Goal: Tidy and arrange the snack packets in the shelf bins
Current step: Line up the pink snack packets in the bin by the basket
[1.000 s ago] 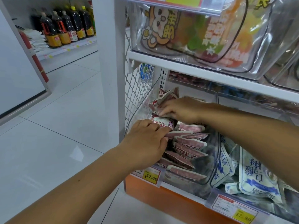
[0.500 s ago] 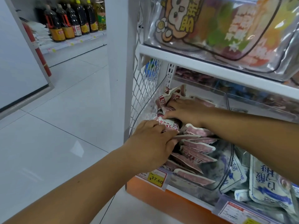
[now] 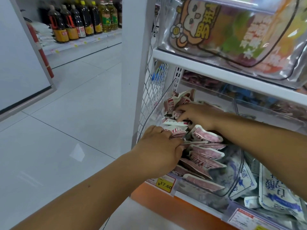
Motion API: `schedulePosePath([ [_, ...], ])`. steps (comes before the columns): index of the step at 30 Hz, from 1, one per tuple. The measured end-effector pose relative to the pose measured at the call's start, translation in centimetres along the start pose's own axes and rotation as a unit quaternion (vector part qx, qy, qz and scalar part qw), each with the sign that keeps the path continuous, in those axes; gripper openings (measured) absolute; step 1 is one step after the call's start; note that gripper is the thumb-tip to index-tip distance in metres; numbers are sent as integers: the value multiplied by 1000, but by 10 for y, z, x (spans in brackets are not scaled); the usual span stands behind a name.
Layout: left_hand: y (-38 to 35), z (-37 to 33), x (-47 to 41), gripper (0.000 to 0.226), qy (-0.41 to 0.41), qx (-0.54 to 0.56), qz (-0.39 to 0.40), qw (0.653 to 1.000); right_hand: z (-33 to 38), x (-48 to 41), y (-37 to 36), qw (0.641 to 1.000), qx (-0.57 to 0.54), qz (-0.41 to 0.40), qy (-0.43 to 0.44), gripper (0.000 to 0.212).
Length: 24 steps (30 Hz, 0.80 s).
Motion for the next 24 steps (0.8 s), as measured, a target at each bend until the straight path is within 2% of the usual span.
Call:
schedulePosePath([
  [4,-1,-1,4,63,-1,0,-30,1000,-4,3,1,997,68,-8,36,44],
  [11,-2,-2,3,59,-12,29,-56,998,0,6,2,998,54,-18,24,31],
  [14,-2,-2,3,65,-16,18,-60,998,-3,5,7,1000,-3,-4,-8,26],
  [16,-1,-1,1,59,-6,12,-48,999,-4,10,15,999,-47,-10,-21,20],
  [20,3,-4,1,47,15,16,-17,1000,-2,30,28,986,-151,-55,-38,25],
  [24,3,-5,2,49,25,20,3,1000,3,37,27,973,-198,-104,-55,25],
])
Point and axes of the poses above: each hand's wrist, its own x-axis away from the middle knuckle, its own y-axis out of the back of the hand, z = x × y, the point moved 1 cm from there along -x, towards the middle knuckle, and after that the axes turned 4 degrees about x, right-handed, at the moved point
